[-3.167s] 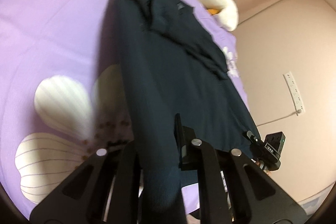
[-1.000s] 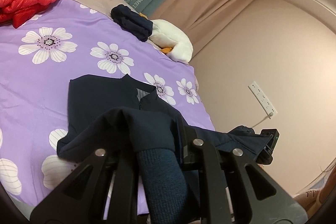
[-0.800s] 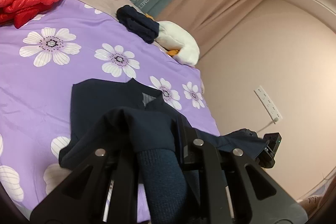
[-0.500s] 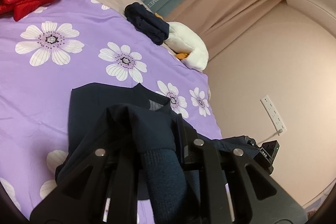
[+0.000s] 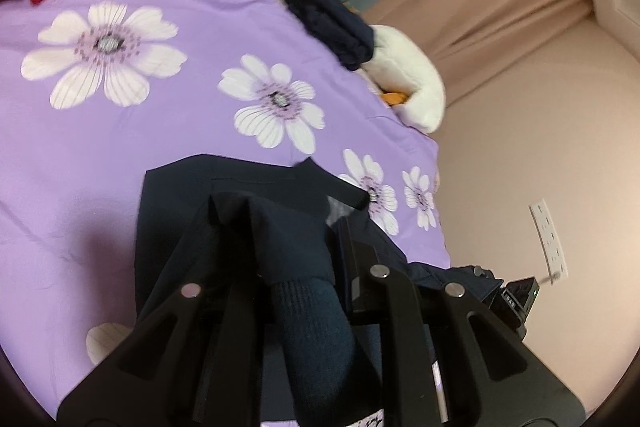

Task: Fold large clothes
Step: 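Carry the held hem with both grippers over the collar and lower it, then open both grippers and release the hem onto the folded jacket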

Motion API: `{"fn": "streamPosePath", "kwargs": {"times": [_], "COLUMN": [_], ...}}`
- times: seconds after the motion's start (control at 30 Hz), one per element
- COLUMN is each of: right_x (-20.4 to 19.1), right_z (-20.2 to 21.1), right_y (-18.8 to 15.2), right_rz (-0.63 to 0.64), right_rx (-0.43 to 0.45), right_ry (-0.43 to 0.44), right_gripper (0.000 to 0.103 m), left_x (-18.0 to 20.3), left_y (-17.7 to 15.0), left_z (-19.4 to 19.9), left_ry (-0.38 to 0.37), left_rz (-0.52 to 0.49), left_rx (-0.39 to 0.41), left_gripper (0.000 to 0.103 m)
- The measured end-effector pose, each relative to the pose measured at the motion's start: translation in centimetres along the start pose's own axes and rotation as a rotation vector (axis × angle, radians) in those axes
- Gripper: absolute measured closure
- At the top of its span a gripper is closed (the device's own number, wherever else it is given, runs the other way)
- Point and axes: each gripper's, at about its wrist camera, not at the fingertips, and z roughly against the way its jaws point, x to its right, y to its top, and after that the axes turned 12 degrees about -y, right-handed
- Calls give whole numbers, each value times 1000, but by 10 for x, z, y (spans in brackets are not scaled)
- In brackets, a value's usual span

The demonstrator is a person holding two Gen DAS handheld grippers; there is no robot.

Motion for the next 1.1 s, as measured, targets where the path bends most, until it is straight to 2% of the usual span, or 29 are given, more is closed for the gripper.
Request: {"fn": "streamPosePath", "kwargs": {"times": [0.1,0.2,0.47,0.77,0.93,1.1], "right_x": [12,22,52,66,72,83], "right_z": [-24,-50,-99,-116,-132,-140], "right_y": [8,11,3,13,20,19], "right_rz": [-59,-91,-161,-198,-231,-294], "right_rx": [-49,-88,-174,-168,-186,-218], "right_ry": [-8,-58,-163,-192,-224,-230], "right_gripper": [91,91,91,91,89,84], "left_x": [-21,-41,-83,-89,-103,-113], "left_y": [11,18,30,56,63,62], "left_z": [-20,-43,-95,-121,-147,-151], "left_ry": [39,80,220,236,299,286], "left_rz": [63,112,164,170,200,244], "left_rx": [-8,-31,-108,-128,-155,-150], "left_gripper": [89,89,89,88,88,84]}}
